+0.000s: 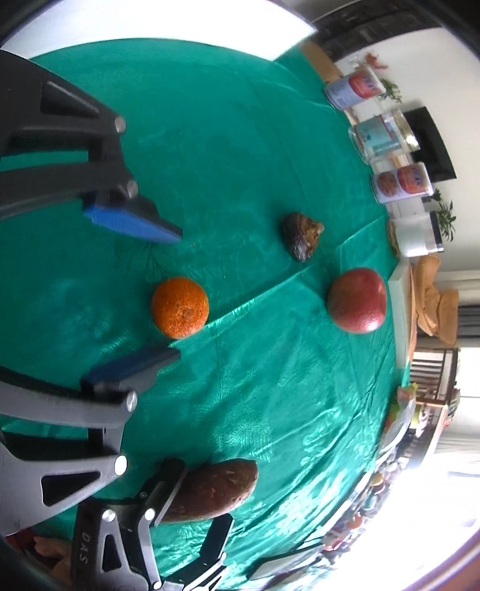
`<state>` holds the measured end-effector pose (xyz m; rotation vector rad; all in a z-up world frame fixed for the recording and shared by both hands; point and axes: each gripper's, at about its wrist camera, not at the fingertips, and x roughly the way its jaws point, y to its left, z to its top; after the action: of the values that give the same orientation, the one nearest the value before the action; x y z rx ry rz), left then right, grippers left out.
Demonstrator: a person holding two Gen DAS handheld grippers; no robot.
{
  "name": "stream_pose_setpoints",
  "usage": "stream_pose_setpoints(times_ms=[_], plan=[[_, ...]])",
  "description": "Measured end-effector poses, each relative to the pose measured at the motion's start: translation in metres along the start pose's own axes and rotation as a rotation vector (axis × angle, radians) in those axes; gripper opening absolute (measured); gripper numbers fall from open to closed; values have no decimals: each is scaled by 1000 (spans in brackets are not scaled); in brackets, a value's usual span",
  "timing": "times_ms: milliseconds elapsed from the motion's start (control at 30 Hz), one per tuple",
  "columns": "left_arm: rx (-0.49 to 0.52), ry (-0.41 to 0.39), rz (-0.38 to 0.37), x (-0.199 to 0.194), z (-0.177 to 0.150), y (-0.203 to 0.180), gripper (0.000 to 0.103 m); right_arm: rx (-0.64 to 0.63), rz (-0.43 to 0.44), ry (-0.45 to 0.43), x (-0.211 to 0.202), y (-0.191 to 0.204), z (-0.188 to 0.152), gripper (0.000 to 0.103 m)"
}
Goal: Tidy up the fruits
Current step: 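Grasp the small orange with the left gripper while the right gripper regrasps the sweet potato, then carry the orange and sweet potato over the white box and open both grippers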
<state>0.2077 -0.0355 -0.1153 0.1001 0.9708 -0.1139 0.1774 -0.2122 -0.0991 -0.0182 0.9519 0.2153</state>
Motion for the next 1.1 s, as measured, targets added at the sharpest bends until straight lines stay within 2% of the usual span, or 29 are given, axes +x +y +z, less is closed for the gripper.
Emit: stream_pose_setpoints(times_ms=[33,67,133,200,233,333,433,500,533,633,700,767,867,933,1000,1100], plan=[[-20,-16,-17,-1,0,1,30,12,49,-13,-3,-3,-1,96],[-41,-12,-12,-3,-1,2,30,29,106,-21,-6,-8,-2,96],[-86,-20,-34,-12,-6,10,29,79,163,4,-8,-18,0,96],[-108,-30,-43,-25,-11,16,29,103,206,77,-7,-21,9,85],[-118,-33,-43,-32,-13,19,29,104,216,118,-5,-19,16,70],[-168,-22,-67,-50,-16,30,29,101,202,267,10,-9,34,63],[-211,-27,-93,-76,-20,44,29,1,93,322,15,9,45,40],[-234,-53,-115,-104,-28,57,29,-29,73,327,9,18,45,40],[-248,-75,-122,-121,-35,65,29,-26,93,320,2,22,44,40],[-293,-116,-156,-168,-59,90,29,52,275,286,-27,39,47,40],[-333,-140,-179,-198,-73,112,29,61,389,261,-48,65,56,40],[-386,-175,-171,-225,-82,142,29,33,492,234,-68,102,69,40],[-476,-219,-98,-252,-93,194,29,-53,630,198,-95,171,84,40],[-541,-213,2,-252,-102,229,29,-123,703,191,-106,221,89,40],[-607,-172,60,-239,-112,260,29,-202,750,198,-110,273,88,40],[-662,-95,135,-211,-124,295,29,-307,750,210,-102,342,85,40]])
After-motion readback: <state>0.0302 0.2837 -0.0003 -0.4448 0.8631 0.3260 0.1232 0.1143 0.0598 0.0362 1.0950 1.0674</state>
